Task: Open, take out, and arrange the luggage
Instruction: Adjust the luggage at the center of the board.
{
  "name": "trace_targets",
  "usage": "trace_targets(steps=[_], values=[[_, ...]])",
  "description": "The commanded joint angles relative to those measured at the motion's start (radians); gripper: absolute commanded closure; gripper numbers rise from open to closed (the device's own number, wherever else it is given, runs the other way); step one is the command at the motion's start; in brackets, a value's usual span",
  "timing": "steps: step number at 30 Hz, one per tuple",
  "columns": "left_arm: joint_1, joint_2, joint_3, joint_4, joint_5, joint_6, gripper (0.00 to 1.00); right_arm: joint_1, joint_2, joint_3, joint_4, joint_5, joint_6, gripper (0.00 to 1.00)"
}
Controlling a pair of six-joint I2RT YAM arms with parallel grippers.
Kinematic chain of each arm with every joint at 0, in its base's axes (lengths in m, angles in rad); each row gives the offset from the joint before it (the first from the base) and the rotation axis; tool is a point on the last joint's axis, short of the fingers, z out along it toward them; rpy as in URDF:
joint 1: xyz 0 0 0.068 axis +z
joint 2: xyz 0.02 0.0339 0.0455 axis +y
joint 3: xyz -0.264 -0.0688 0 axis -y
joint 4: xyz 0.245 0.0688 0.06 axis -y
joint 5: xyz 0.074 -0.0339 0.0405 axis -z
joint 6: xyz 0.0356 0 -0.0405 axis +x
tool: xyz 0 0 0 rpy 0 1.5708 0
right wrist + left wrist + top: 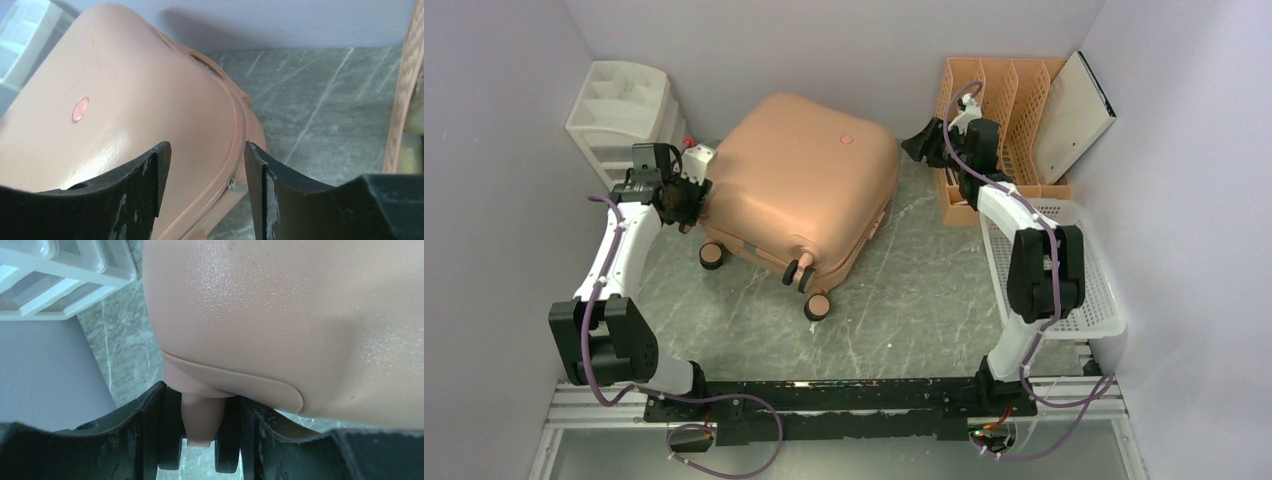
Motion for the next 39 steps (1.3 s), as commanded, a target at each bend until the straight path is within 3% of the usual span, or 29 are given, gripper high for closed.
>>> trace_targets(steps=[1,10,16,20,33,39], values=[[0.025,-0.009,0.039,0.155,0.124,-0.039,0.75,-0.005,0.112,0.11,0.106,-0.046,0.143,0.4],[0.025,-0.044,-0.002,0.142,0.205,-0.012,0.68,-0.013,0.412,0.31,0.347,-0.259,0.503,0.4],[0.017,-0.043,-0.03,0.165,0.229,-0.013,0.67,-0.005,0.503,0.39,0.386,-0.38,0.549,0.41],[-0.025,-0.008,-0.029,0.193,0.171,-0.013,0.67,0.012,0.497,0.337,0.498,-0.538,0.619,0.45],[-0.144,0.169,0.14,0.258,0.058,-0.067,0.66,0.141,0.163,-0.123,0.235,-0.663,0.191,0.49],[-0.179,0.231,0.226,0.259,0.007,-0.089,0.53,0.152,0.042,-0.243,0.165,-0.637,0.111,0.5]])
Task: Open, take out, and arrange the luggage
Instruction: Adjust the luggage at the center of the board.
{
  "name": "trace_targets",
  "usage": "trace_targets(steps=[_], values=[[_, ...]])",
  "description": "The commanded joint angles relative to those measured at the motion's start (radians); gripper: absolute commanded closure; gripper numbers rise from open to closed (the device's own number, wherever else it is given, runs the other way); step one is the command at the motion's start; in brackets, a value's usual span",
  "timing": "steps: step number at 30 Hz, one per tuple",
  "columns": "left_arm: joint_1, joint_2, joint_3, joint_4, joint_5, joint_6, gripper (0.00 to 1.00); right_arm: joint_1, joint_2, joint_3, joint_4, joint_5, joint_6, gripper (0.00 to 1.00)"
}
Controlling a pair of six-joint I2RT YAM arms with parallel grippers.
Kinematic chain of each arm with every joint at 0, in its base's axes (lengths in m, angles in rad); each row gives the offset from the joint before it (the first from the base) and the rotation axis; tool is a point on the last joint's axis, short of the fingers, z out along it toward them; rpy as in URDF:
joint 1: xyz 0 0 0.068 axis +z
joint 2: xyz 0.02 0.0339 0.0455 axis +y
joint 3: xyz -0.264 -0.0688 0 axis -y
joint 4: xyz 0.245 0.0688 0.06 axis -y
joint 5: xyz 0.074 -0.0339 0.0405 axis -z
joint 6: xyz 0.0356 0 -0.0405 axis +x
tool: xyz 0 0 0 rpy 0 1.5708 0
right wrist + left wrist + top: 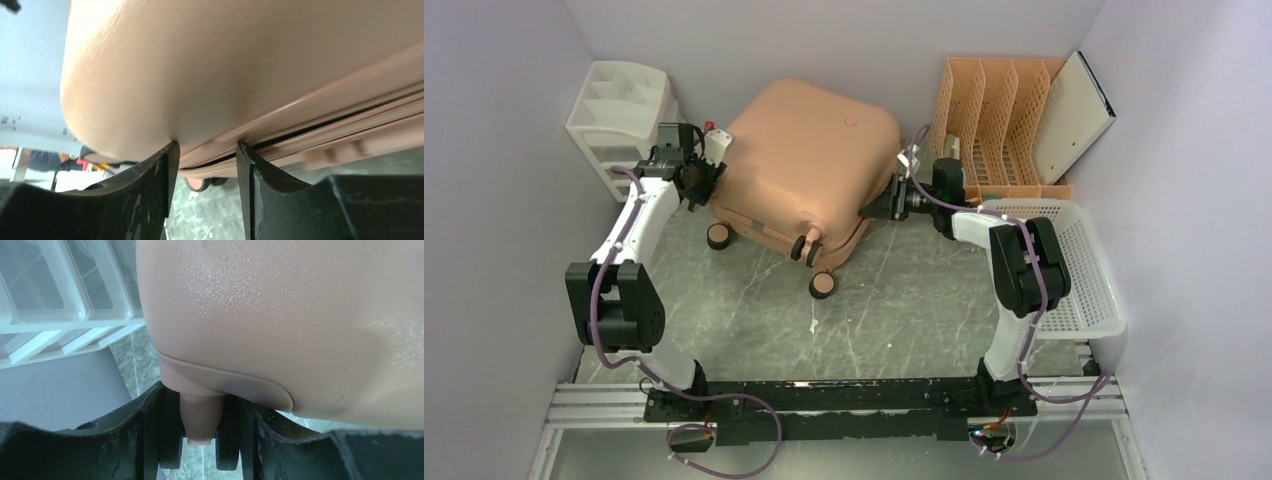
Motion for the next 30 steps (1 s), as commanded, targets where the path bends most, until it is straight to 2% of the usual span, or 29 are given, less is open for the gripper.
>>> trace_targets(steps=[1,2,6,7,11,15,18,22,27,30], values=[[-0.092,0.055,0.09,0.193,0.086,-0.129,0.48,0.039,-0.102,-0.057,-0.045,-0.048,-0.1,0.5],[-0.092,0.047,0.096,0.186,0.068,-0.135,0.43,0.037,-0.123,-0.068,-0.054,-0.038,-0.112,0.5],[-0.08,-0.05,0.051,0.207,0.027,-0.158,0.07,0.037,-0.201,-0.093,-0.1,-0.003,-0.154,0.49],[-0.075,-0.08,0.044,0.206,0.027,-0.165,0.04,0.037,-0.222,-0.097,-0.12,0.012,-0.17,0.48],[-0.047,-0.184,0.058,0.17,0.023,-0.181,0.04,0.038,-0.303,-0.12,-0.183,0.032,-0.229,0.48],[-0.069,-0.266,0.102,0.082,0.169,-0.166,0.04,0.032,-0.405,-0.133,-0.29,0.026,-0.353,0.45],[-0.211,-0.278,0.144,-0.045,0.251,-0.127,0.04,-0.011,-0.493,-0.145,-0.359,0.041,-0.437,0.42],[-0.386,-0.291,0.129,-0.148,0.355,-0.101,0.04,-0.165,-0.596,-0.222,-0.293,0.026,-0.43,0.39],[-0.649,-0.241,0.15,-0.254,0.341,-0.095,0.04,-0.312,-0.679,-0.252,-0.388,0.075,-0.555,0.38],[-0.702,-0.218,0.162,-0.279,0.362,-0.119,0.04,-0.373,-0.739,-0.299,-0.328,0.097,-0.562,0.38]])
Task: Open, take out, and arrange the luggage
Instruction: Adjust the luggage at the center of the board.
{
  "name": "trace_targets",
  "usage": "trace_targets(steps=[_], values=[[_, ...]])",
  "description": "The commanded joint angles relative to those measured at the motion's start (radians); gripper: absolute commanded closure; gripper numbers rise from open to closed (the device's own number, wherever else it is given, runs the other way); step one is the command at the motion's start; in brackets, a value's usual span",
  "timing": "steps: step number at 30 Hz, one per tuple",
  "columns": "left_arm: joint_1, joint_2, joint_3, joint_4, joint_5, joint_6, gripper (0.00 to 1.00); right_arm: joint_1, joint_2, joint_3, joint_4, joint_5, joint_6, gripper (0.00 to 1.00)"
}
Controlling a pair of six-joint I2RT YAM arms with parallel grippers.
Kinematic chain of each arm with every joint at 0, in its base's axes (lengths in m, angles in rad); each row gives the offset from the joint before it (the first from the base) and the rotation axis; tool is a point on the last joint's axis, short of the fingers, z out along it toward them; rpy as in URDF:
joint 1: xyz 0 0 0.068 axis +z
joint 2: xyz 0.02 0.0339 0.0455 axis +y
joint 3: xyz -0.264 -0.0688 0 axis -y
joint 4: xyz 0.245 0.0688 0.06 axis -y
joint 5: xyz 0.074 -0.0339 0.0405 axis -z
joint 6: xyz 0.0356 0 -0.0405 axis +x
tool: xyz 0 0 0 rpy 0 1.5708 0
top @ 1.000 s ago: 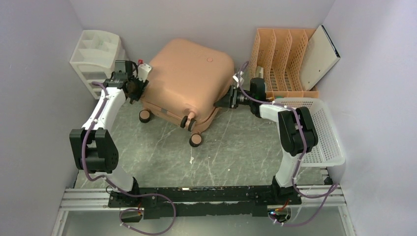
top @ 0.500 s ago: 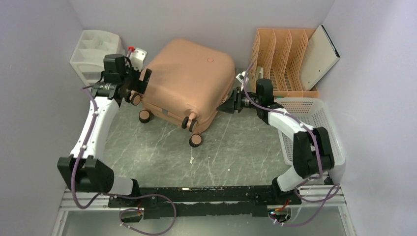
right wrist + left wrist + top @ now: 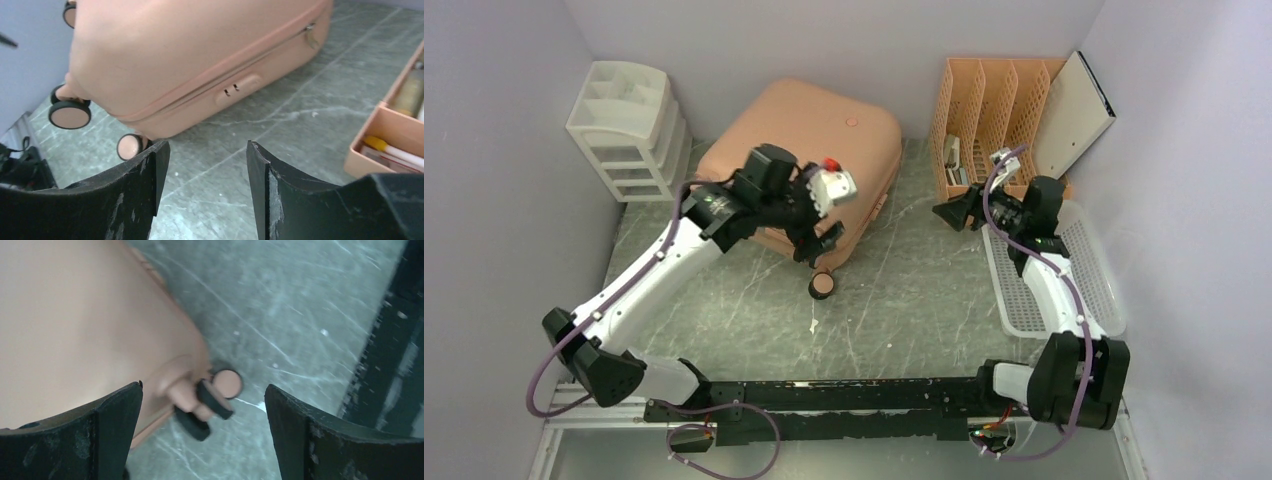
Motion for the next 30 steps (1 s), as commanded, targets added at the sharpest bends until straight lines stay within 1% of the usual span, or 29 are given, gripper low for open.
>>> trace_targets(steps=[1,3,5,12,13,18,22,25,28,29,30], values=[[-0.076,0.032,0.03,-0.081,0.014,-0.025,0.04,-0.065,-0.089,-0.047,0.029,0.033,-0.083,0.37],[-0.095,0.047,0.021,-0.065,-0.093,-0.054,0.04,-0.1,-0.102,-0.048,0.029,0.026,-0.081,0.37],[-0.107,0.058,0.002,-0.052,-0.166,-0.072,0.04,-0.133,-0.117,-0.065,0.058,0.012,-0.062,0.37],[-0.134,0.054,-0.08,-0.012,-0.283,-0.109,0.04,-0.192,-0.123,-0.089,0.102,0.001,-0.044,0.37],[-0.135,0.059,-0.088,-0.012,-0.324,-0.112,0.04,-0.194,-0.12,-0.091,0.105,-0.002,-0.043,0.37],[-0.136,0.051,-0.124,-0.01,-0.318,-0.118,0.04,-0.199,-0.113,-0.099,0.114,-0.004,-0.05,0.37],[-0.136,0.046,-0.151,-0.007,-0.341,-0.119,0.04,-0.206,-0.113,-0.102,0.121,-0.011,-0.048,0.37],[-0.136,0.067,-0.179,0.003,-0.348,-0.122,0.04,-0.207,-0.113,-0.108,0.133,-0.02,-0.036,0.37],[-0.136,0.107,-0.161,0.005,-0.339,-0.125,0.04,-0.209,-0.115,-0.11,0.136,-0.022,-0.033,0.37],[-0.136,0.122,-0.143,0.0,-0.336,-0.126,0.05,-0.209,-0.116,-0.11,0.135,-0.022,-0.034,0.37],[-0.136,0.138,-0.127,-0.008,-0.336,-0.126,0.08,-0.209,-0.117,-0.109,0.134,-0.022,-0.036,0.37]])
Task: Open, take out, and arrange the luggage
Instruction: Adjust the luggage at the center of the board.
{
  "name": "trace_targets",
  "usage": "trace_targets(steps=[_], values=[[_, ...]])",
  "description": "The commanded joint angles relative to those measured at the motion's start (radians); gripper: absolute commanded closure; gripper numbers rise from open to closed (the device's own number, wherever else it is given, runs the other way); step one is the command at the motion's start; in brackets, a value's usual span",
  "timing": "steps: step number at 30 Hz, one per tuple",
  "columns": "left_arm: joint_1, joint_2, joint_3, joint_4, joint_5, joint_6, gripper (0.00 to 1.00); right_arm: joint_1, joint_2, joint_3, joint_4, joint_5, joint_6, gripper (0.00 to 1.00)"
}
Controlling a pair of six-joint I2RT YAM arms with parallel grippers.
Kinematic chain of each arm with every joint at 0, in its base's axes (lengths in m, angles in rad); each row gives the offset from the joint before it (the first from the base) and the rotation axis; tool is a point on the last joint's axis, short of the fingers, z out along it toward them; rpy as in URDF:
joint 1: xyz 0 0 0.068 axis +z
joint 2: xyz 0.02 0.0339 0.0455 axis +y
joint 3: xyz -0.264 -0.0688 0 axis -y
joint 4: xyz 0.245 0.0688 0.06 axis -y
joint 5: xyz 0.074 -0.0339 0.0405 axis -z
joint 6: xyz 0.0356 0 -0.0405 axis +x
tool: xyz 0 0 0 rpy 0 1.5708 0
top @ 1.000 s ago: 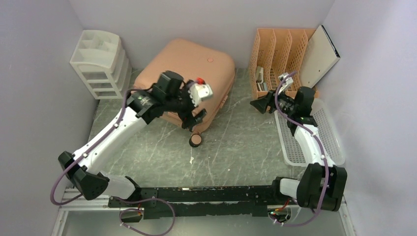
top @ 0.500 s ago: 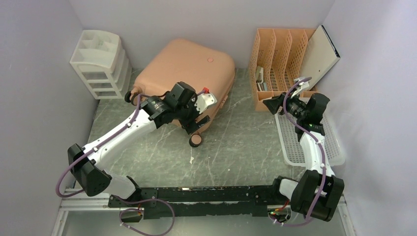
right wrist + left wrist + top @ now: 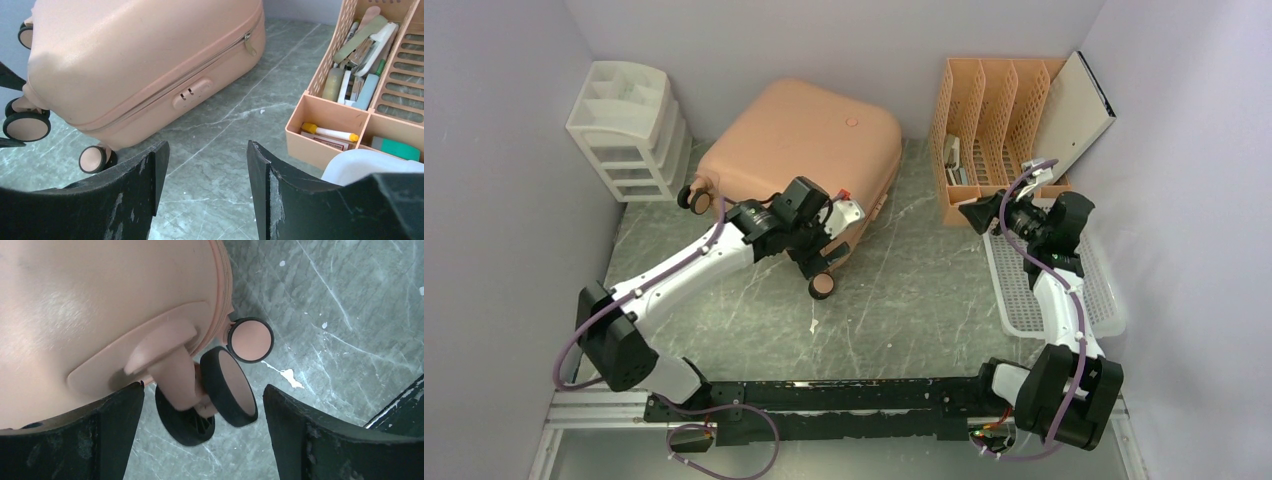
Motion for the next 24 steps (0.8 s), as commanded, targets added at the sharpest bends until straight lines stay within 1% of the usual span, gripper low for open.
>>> trace_targets(steps=[1,4,5,8,9,14,15,19,24], values=[[-0.005,0.059,0.065,0.014,0.001,-0.019,0.12,-0.008,-0.011,-0.002,0.052,-0.029,-0.002,0.37],[-0.005,0.096,0.095,0.0,0.024,-0.021,0.26,-0.007,-0.013,-0.008,0.063,-0.033,0.004,0.37],[-0.004,0.108,0.1,-0.006,0.029,-0.021,0.3,-0.008,-0.013,-0.011,0.069,-0.034,0.008,0.37],[-0.003,0.129,0.091,-0.007,0.038,-0.02,0.42,-0.008,-0.006,-0.014,0.072,-0.038,0.009,0.37],[-0.003,0.132,0.083,-0.007,0.038,-0.019,0.48,-0.008,-0.004,-0.015,0.074,-0.038,0.008,0.37],[0.017,0.105,0.047,-0.023,0.02,0.002,0.9,-0.008,-0.015,-0.028,0.093,-0.041,0.011,0.37],[0.022,0.092,0.034,-0.026,0.02,0.008,0.94,-0.008,-0.02,-0.032,0.101,-0.041,0.017,0.37],[0.051,0.01,-0.018,-0.051,-0.002,0.058,0.95,-0.003,-0.026,-0.052,0.137,-0.038,0.052,0.37],[0.134,-0.133,-0.111,-0.069,-0.012,0.138,0.95,0.038,-0.02,-0.067,0.161,-0.014,0.073,0.37]])
